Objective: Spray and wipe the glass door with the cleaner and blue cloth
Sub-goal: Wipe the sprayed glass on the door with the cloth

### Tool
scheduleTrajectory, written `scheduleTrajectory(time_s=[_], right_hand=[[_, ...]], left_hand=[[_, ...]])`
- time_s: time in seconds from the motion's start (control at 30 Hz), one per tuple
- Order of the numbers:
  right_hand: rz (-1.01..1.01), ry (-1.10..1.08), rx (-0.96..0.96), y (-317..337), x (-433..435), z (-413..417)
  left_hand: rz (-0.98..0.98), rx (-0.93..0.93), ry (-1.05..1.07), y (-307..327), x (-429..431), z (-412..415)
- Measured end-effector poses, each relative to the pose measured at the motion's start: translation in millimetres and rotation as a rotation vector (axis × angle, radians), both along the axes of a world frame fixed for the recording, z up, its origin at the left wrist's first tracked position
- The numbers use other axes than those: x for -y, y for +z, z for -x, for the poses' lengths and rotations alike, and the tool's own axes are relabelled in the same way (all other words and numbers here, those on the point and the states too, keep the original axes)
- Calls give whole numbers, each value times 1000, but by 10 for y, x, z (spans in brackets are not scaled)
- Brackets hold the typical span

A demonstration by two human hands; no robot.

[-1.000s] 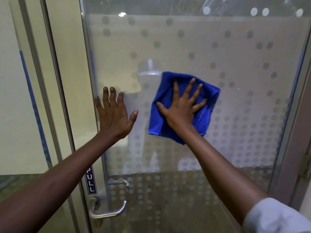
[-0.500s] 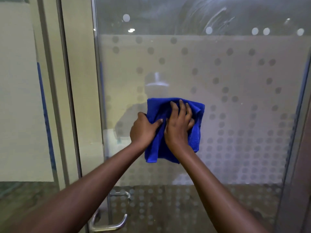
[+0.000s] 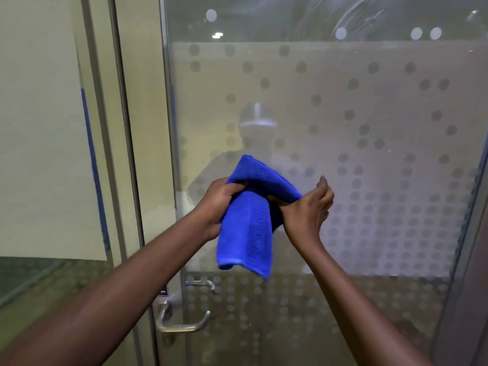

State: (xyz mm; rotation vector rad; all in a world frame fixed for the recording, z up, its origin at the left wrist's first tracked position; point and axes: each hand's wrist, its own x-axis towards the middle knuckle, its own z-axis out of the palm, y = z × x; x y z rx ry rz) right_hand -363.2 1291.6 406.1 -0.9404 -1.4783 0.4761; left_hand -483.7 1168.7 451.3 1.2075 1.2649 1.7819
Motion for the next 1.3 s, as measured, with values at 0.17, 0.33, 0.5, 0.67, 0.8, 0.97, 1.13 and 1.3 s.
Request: scheduleTrajectory(time_s=[0.17,0.33,0.5,0.67,0.8,0.97,1.13,1.3], right_hand=[[254,438,-154,-300,442,275],[852,854,-22,-577,1034,633],[913,991,-250,-733,1850,804],[1190,1462,-319,-589,2278,1362],[1235,1562,-257,-597,2704,1710],[1154,1554,-41,-602,3534,1941],[1007,1535,124,-623,4332,2122],[719,1457,229,-792,5177,2388]], left_hand=[[35,153,-39,-78,460,259],[61,211,60,-118,986,549],[41,264,185,-159,1627,914],[74,303,357,-283,2469,1252],[121,446,519,-490,3245,1461],[201,532,688,-825,4235,1546],[128,459,885,-964,5288,1517],[-15,294,1138,-1060,6168,1312]])
